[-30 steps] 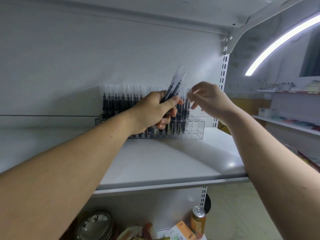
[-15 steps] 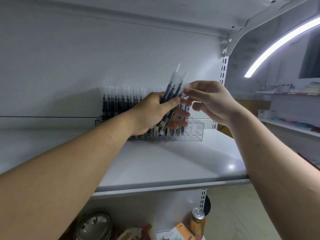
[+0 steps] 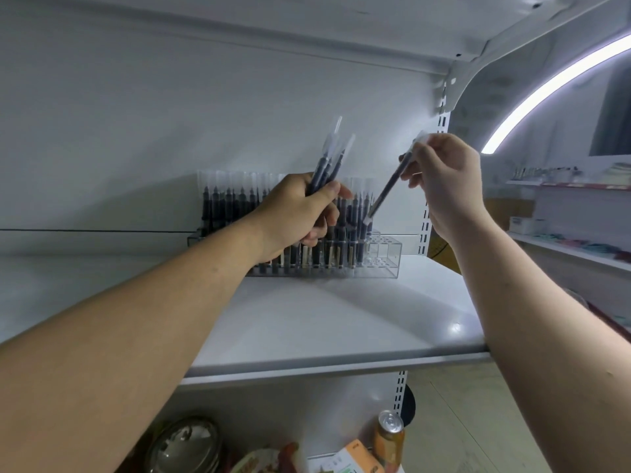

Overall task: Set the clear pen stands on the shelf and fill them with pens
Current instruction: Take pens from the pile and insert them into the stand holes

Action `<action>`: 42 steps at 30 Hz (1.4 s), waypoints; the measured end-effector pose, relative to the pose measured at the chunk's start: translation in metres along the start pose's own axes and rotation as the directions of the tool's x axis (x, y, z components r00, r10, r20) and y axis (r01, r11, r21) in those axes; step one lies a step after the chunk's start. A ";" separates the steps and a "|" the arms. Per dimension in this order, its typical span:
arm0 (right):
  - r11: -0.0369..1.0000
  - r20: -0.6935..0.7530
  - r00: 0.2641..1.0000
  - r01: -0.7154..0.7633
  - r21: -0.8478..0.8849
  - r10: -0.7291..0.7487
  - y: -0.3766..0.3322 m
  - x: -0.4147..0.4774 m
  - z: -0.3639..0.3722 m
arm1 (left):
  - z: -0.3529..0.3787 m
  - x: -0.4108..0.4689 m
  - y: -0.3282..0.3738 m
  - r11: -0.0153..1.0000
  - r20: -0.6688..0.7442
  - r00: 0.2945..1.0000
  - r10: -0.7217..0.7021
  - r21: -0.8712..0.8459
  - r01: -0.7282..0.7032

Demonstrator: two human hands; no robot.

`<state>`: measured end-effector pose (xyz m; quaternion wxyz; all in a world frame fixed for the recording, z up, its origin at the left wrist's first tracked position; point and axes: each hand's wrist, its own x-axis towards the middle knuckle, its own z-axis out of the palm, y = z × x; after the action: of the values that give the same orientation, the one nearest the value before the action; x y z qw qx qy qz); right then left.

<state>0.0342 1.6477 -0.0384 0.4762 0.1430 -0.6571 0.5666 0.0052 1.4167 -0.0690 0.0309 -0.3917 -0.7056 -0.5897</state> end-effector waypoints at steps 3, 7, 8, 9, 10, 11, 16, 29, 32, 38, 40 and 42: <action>0.988 0.094 0.995 0.052 -0.144 -0.039 0.004 -0.004 0.003 | 0.000 0.000 0.001 1.000 0.019 1.000 0.000 -0.006 0.000; 0.974 0.155 0.987 0.068 -0.218 -0.034 0.005 -0.006 0.002 | 0.001 -0.002 0.002 1.000 0.045 0.999 -0.002 0.006 0.002; 0.970 0.177 0.984 0.070 -0.234 -0.029 0.005 -0.007 0.003 | 0.001 -0.002 0.001 1.000 0.048 0.999 -0.003 0.008 0.003; 0.965 0.206 0.978 0.075 -0.252 -0.022 0.005 -0.008 0.004 | 0.000 -0.002 0.001 1.000 0.050 0.999 -0.003 0.012 0.002; 0.959 0.239 0.971 0.078 -0.273 -0.011 0.005 -0.010 0.005 | 0.000 -0.002 0.001 1.000 0.051 0.999 -0.002 0.017 0.001; 0.950 0.269 0.963 0.080 -0.302 0.005 0.005 -0.011 0.006 | 0.000 -0.002 0.001 1.000 0.053 0.999 0.000 0.024 -0.001; 0.928 0.307 0.946 0.022 -0.371 0.100 0.003 -0.012 0.005 | 0.001 -0.002 0.000 0.999 0.063 0.998 0.005 0.053 -0.008; 0.888 0.451 0.890 0.149 -0.434 0.071 0.008 -0.016 0.008 | 0.001 -0.003 -0.002 0.997 0.081 0.997 0.011 0.077 -0.018; 0.885 0.425 0.899 0.111 -0.453 0.104 0.008 -0.015 0.004 | 0.001 -0.003 -0.002 0.997 0.081 0.997 0.002 0.074 -0.008; 0.939 0.329 0.944 0.095 -0.331 0.020 0.003 -0.012 0.004 | 0.005 -0.007 0.001 0.996 0.061 0.996 -0.063 0.060 0.059; 0.983 0.309 0.950 0.026 -0.182 0.033 -0.001 -0.011 0.005 | 0.006 -0.007 0.003 0.996 0.063 0.996 -0.065 0.068 0.061; 0.996 0.363 0.928 -0.067 -0.058 0.084 -0.005 -0.013 0.005 | 0.007 -0.009 0.005 0.996 0.082 0.994 -0.075 0.054 0.070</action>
<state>0.0417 1.6369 -0.0450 0.3268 0.2098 -0.7515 0.5333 0.0168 1.4182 -0.0714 -0.0103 -0.3893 -0.7349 -0.5553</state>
